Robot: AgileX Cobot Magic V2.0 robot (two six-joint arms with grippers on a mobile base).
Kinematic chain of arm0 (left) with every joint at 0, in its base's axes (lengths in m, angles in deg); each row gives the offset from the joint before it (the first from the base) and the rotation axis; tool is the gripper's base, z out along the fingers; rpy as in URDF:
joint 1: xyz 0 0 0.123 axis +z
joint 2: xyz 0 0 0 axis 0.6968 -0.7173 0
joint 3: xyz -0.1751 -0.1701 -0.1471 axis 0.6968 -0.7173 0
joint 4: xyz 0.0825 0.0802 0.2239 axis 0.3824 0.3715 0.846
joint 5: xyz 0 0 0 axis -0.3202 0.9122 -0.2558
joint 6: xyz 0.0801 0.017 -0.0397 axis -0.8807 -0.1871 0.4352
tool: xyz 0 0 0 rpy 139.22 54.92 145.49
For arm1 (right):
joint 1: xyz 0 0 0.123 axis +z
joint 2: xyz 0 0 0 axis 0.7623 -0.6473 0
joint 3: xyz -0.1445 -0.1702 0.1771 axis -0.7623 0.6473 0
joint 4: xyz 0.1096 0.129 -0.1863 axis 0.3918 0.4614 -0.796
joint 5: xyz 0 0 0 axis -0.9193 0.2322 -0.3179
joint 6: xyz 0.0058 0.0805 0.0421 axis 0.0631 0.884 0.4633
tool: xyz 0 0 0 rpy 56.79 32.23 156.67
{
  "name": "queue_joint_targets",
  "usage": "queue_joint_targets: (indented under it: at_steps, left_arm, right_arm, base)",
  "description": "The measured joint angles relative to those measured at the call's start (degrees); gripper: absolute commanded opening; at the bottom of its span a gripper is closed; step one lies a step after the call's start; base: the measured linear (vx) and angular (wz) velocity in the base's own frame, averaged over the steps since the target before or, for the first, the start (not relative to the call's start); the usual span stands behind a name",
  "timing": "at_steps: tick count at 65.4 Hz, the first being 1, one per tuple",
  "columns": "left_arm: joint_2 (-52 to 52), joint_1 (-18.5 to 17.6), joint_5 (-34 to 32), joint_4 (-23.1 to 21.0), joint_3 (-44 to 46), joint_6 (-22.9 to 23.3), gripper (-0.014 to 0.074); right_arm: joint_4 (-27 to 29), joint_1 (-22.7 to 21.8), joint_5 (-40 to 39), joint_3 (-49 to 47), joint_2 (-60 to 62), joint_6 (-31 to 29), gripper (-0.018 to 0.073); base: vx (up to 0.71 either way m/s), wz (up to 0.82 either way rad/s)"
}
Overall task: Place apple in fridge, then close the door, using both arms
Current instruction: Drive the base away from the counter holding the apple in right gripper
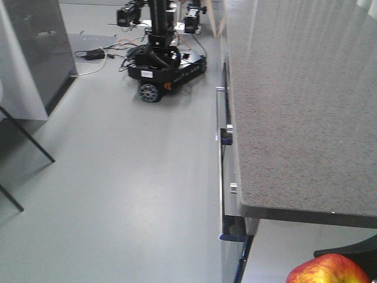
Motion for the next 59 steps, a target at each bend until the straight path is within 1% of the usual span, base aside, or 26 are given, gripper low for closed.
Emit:
queue_joint_targets:
  at_steps: [17, 59]
  left_arm:
    - [0.00, 0.00, 0.00, 0.00, 0.00, 0.00, -0.0006]
    - [0.00, 0.00, 0.00, 0.00, 0.00, 0.00, -0.0006]
  right_arm:
    - [0.00, 0.00, 0.25, 0.00, 0.00, 0.00, 0.0169]
    - [0.00, 0.00, 0.25, 0.00, 0.00, 0.00, 0.0169]
  base:
    - [-0.03, 0.38]
    - [-0.07, 0.47]
